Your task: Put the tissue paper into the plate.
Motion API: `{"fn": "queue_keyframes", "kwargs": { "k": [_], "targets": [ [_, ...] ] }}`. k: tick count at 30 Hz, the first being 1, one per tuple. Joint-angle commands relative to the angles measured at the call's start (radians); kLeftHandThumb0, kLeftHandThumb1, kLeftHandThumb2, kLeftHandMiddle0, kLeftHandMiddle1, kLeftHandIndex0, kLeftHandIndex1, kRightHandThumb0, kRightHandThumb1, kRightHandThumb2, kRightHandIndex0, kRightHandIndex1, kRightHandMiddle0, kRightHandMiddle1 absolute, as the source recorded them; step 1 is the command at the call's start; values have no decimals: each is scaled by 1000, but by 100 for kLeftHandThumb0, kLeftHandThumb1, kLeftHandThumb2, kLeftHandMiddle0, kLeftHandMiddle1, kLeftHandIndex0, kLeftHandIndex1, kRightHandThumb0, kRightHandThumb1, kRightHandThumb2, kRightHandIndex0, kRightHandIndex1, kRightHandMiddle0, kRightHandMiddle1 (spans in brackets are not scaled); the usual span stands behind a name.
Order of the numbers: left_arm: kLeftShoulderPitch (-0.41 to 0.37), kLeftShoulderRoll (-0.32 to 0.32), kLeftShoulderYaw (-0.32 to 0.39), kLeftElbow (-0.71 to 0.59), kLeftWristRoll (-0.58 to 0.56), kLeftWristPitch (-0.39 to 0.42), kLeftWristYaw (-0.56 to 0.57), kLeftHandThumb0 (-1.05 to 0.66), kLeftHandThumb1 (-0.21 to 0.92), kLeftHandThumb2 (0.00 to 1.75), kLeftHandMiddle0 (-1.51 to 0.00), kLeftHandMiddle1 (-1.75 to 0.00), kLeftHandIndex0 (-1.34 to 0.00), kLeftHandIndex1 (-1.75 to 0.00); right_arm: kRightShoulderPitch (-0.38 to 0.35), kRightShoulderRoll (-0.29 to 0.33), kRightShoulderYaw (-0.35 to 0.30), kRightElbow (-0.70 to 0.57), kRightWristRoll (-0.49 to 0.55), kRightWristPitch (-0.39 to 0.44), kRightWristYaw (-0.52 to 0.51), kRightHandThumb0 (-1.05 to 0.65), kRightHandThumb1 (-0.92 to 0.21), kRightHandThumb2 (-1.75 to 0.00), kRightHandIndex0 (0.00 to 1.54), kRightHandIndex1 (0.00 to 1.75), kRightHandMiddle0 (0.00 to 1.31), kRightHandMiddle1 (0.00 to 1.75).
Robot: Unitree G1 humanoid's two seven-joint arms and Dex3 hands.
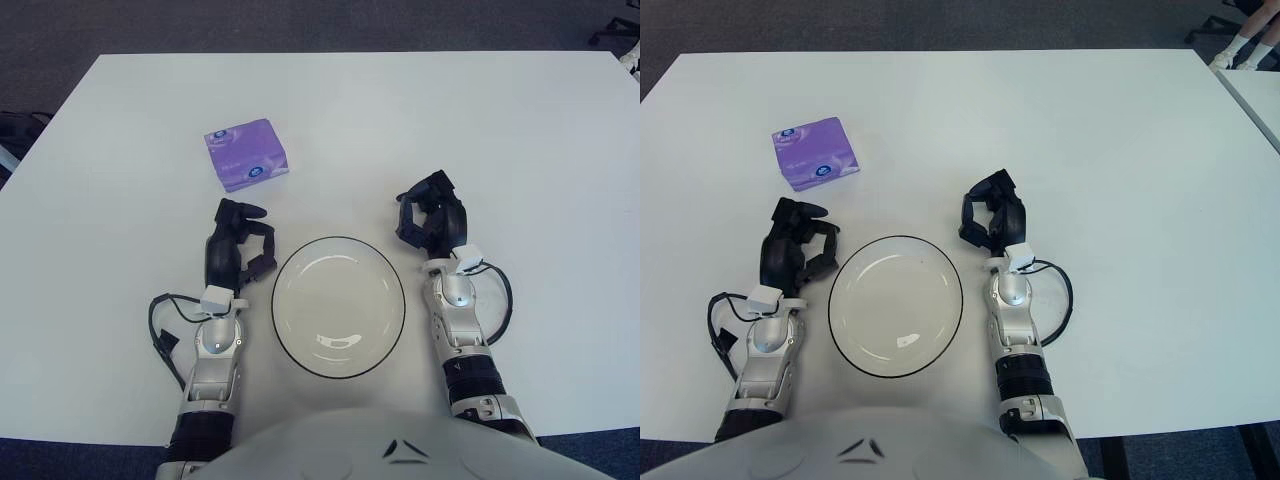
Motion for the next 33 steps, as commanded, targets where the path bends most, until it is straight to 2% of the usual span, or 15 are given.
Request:
{"fn": "queue_keyframes", "kwargs": {
  "k": [1,17,24,29,33],
  "targets": [
    [62,13,2,78,12,59,-9,-1,54,99,-56,-151,-27,-175,97,-11,-18,77,4,52,0,-43,-48,-112,69,146,48,175],
    [44,24,6,81,17,73,0,-1,54,99,-56,-151,-26,-175,89,-9,-23,89,0,62,-8,-43,-47,-114,71,148,49,175],
    [32,52,16,78,53,41,22,-1,56,96,-55,-152,-25,-175,84,-11,-23,94,-2,63,-8,-43,-47,-114,69,146,49,175],
    [24,114,32,-12,155,55,48,-1,53,99,-57,-149,-27,-175,84,-22,-17,89,-34,85,-23,-42,-49,-111,66,142,47,175],
    [43,151,27,-169,319,136,61,-1,55,96,-58,-144,-29,-175,83,-31,-12,81,-67,118,-39,-42,-50,-109,65,141,46,175]
  ]
}}
